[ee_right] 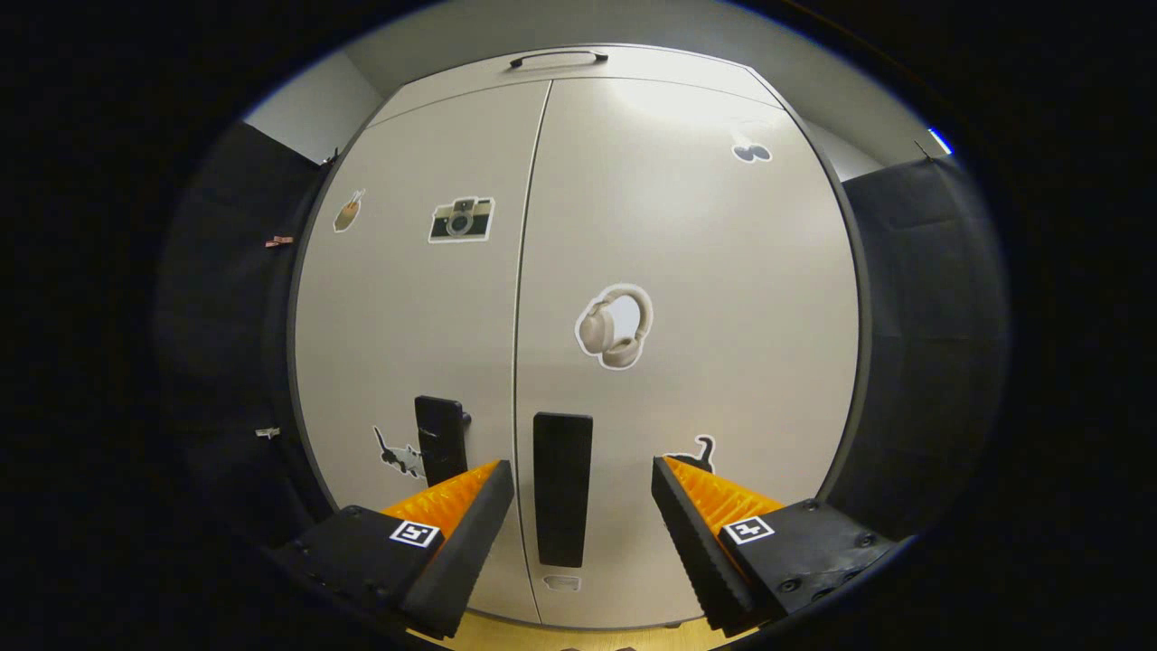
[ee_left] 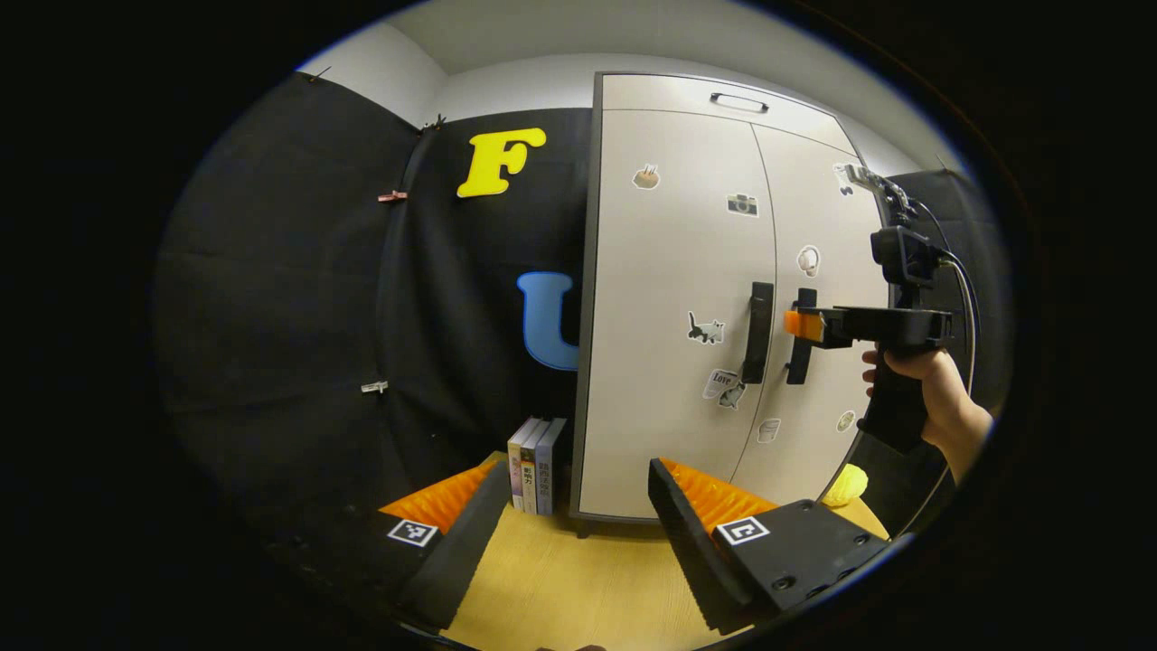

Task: Open the right door of the double-door shoe cabinet with the right hand, and open the left door with the left hand.

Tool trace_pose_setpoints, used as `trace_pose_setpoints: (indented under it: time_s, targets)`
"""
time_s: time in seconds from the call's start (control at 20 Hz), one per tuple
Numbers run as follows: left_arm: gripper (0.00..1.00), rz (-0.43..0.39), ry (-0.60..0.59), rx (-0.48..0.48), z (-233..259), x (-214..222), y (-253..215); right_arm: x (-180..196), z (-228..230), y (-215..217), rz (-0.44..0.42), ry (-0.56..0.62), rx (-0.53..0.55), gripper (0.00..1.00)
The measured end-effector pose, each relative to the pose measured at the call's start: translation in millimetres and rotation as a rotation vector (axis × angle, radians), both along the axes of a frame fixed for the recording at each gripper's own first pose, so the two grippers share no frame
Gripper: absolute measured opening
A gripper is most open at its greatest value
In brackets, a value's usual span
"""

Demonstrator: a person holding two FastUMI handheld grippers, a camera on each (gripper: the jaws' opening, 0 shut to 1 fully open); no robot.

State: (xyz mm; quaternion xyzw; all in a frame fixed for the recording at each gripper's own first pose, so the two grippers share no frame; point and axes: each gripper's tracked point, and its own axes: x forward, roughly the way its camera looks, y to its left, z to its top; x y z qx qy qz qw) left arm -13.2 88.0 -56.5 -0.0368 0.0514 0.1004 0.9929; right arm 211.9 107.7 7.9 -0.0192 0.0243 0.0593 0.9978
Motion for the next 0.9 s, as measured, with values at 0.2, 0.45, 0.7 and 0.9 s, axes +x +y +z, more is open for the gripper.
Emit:
trace_pose_setpoints:
  time_s: [0.2, 0.45, 0.7, 0.9]
  targets:
    - [0.96, 0.039, 0.018, 0.032, -4, -2, 5, 14, -19, -4, -0.019, 0.031, -0.013, 0.98]
    - [0.95, 0.033, 0.020, 0.005, -6, -3, -3, 15, -18, -2, -0.021, 0.023, 0.008, 0.82]
    - [0.95, 0.044, 0.014, 0.022, -2, -11, -1, 13, -24, 11, 0.014, 0.068, 0.041, 0.39]
    - [0.95, 0.046, 0.021, 0.022, -4, -20, 3, 11, -25, 11, 0.036, 0.090, 0.038, 0.26]
